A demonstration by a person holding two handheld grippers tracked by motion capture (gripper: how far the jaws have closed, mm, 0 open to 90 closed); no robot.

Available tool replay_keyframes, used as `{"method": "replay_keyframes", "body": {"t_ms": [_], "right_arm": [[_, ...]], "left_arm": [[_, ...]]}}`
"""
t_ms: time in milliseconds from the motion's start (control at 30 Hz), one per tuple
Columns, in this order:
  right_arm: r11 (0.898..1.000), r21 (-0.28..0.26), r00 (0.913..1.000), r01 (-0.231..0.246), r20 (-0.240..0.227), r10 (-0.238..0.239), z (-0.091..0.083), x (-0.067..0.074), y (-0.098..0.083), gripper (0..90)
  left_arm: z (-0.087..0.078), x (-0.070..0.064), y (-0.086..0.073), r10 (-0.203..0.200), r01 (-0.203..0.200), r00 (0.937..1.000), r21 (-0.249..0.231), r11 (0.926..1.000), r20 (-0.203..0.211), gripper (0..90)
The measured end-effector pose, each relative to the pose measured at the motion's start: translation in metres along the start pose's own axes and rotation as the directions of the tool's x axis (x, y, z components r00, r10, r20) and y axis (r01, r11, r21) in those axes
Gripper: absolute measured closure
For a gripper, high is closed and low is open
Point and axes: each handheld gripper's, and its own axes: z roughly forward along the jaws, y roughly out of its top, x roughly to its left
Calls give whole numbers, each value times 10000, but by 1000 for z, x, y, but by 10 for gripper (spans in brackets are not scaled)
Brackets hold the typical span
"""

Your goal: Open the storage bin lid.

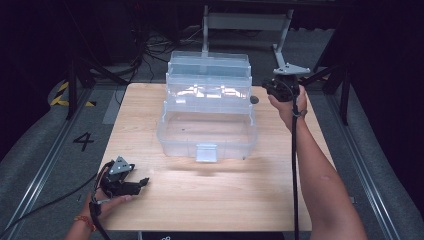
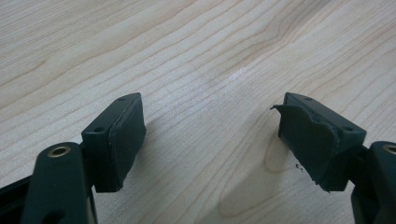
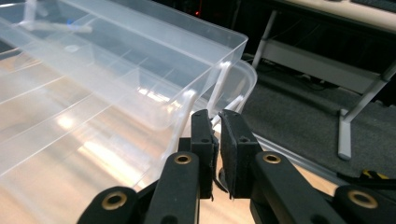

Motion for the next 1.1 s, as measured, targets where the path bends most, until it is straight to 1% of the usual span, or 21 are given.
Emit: {"method": "replay_keyframes", "body": {"t_ms": [67, 100, 133, 167, 300, 367, 467, 567, 600, 733, 867, 1000, 1100], "right_arm": [[9999, -17, 9998, 139, -117, -139, -6, 4, -2, 846], [9999, -17, 9998, 139, -117, -139, -6, 4, -2, 846], [9997, -32, 9995, 247, -219, -247, -12, 7, -3, 845], [9997, -32, 9995, 247, -219, -247, -12, 7, -3, 845], [9987, -52, 9980, 503, -382, -505, -22, 12, -7, 844], [9985, 6, 9973, 553, -476, -552, -26, 14, -10, 843], [9974, 30, 9960, 721, -538, -718, -32, 17, -13, 840], [9957, 98, 9938, 919, -641, -911, -38, 20, -16, 834], [9959, 135, 9935, 892, -716, -880, -40, 21, -18, 831], [9926, 261, 9894, 1182, -882, -1155, -45, 25, -24, 822], [9907, 356, 9862, 1315, -1060, -1271, -49, 28, -32, 818], [9908, 474, 9843, 1267, -1295, -1197, -52, 30, -42, 803], [9881, 624, 9818, 1409, -1369, -1314, -55, 31, -51, 796]], "left_arm": [[0, 0, 0, -23, 23, 10000, 9, 10000, -25, 234], [0, 0, 0, -23, 23, 10000, 9, 10000, -25, 233], [0, 0, 0, -5, 5, 10000, -4, 10000, -27, 234], [0, 0, 0, -5, 5, 10000, -4, 10000, -27, 233], [0, -1, 0, -35, 35, 10000, 7, 10000, -82, 234], [-1, 0, 0, 4, -4, 10000, 62, 10000, -87, 233], [0, -1, 0, -16, 16, 9999, 16, 10000, -117, 233], [-1, -1, 0, -26, 27, 10000, 107, 9999, -67, 233], [-1, -1, 0, -46, 46, 10000, 90, 9999, -75, 233], [-1, -1, 0, -106, 106, 9999, 114, 9999, -45, 233], [-1, -1, 0, -93, 94, 9999, 120, 9999, -51, 233], [-1, -2, 0, -148, 149, 9999, 125, 9998, -51, 233], [-1, -2, 0, -134, 134, 9999, 129, 9998, -54, 233]]}}
